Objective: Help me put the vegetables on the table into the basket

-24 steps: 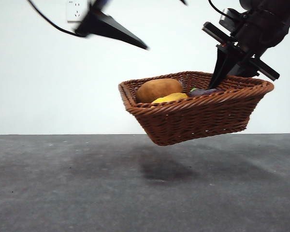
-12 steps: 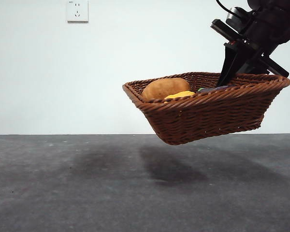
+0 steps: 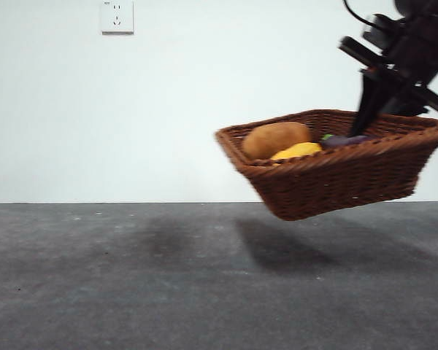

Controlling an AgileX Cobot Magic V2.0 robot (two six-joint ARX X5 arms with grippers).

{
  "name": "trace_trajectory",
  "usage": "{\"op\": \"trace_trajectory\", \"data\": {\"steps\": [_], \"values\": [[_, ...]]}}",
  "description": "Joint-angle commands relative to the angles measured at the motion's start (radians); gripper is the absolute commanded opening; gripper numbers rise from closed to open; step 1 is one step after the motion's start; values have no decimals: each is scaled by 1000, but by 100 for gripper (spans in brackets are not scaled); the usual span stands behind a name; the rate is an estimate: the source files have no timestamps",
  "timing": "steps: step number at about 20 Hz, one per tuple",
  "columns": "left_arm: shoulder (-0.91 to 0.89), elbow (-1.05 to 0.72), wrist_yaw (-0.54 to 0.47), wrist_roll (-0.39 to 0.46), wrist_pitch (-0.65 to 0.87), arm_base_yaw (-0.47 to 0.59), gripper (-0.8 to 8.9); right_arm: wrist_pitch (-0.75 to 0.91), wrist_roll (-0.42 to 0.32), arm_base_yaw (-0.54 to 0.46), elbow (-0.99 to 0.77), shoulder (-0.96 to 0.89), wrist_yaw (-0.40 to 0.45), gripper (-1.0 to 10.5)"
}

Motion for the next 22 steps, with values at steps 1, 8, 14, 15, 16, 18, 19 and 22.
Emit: {"op": "trace_trajectory", "data": {"steps": [1, 8, 14, 15, 16, 18, 19, 22], "values": [[-2, -5, -25, 54, -18, 0, -7, 11, -8, -58, 3, -11, -10, -12], [-2, -5, -23, 67, -13, 6, -7, 23, -83, -128, 3, 84, 33, -12], [-2, -5, -26, 67, -34, 6, -7, 80, -96, -134, 3, 232, 37, -12], [-2, -5, -27, 66, -34, 6, -7, 84, -104, -134, 3, 252, 37, -12], [-2, -5, -27, 66, -34, 6, -7, 85, -112, -134, 3, 270, 38, -12], [-2, -5, -27, 66, -33, 6, -7, 91, -122, -134, 3, 293, 38, -12], [-2, -5, -27, 66, -32, 6, -7, 101, -127, -134, 3, 294, 40, -12], [-2, -5, -27, 66, -34, 6, -7, 115, -134, -134, 3, 294, 45, 8]]}}
